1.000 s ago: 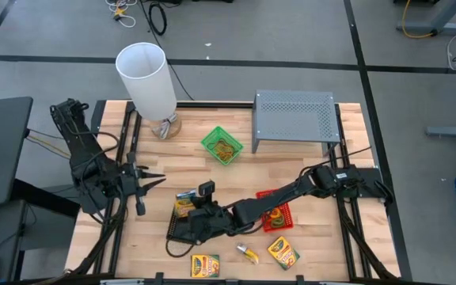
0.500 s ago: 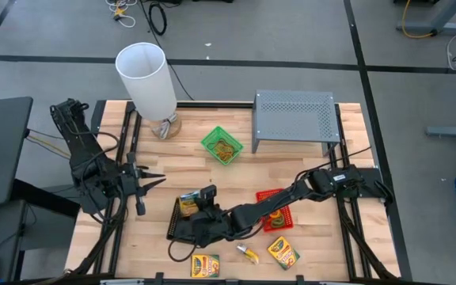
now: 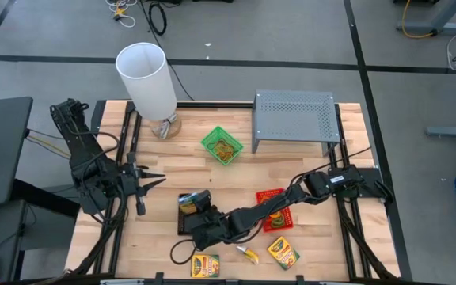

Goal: Pick & Place Office Desk Supplies
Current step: Put the yellow crayon box into the black bin

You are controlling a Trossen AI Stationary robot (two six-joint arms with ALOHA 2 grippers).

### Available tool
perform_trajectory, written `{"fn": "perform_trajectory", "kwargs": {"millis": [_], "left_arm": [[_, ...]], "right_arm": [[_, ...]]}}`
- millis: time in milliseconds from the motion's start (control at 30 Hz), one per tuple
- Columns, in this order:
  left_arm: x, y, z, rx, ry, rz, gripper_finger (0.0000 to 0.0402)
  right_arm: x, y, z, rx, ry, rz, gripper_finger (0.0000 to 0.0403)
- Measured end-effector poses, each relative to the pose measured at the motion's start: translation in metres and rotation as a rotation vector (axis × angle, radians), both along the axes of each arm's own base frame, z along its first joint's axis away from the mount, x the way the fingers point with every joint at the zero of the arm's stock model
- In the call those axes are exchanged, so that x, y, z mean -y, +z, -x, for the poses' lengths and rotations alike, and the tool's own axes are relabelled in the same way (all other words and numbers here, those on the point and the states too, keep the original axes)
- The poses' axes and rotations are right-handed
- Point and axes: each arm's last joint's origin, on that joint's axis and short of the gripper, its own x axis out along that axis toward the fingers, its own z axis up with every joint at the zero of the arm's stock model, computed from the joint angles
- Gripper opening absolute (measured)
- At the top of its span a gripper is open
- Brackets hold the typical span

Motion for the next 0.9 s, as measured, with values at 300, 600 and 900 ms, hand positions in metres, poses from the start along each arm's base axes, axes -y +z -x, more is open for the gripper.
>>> {"fn": "perform_trajectory", "kwargs": {"millis": [300, 600, 900], "left_arm": [[0.0, 0.0, 0.0, 0.0, 0.0, 0.0, 0.005], [0.0, 0.0, 0.0, -0.002, -0.001, -0.002, 0.005], [0.0, -0.002, 0.0, -0.01, -0.006, -0.001, 0.005]], "right_arm": [[-0.002, 0.0, -0.001, -0.045, 0.076, -0.016, 0.0], [0.001, -0.01, -0.005, -0.053, 0.034, 0.122, 0.0], [0.002, -0.022, -0.011, -0.06, 0.019, 0.205, 0.0]]}}
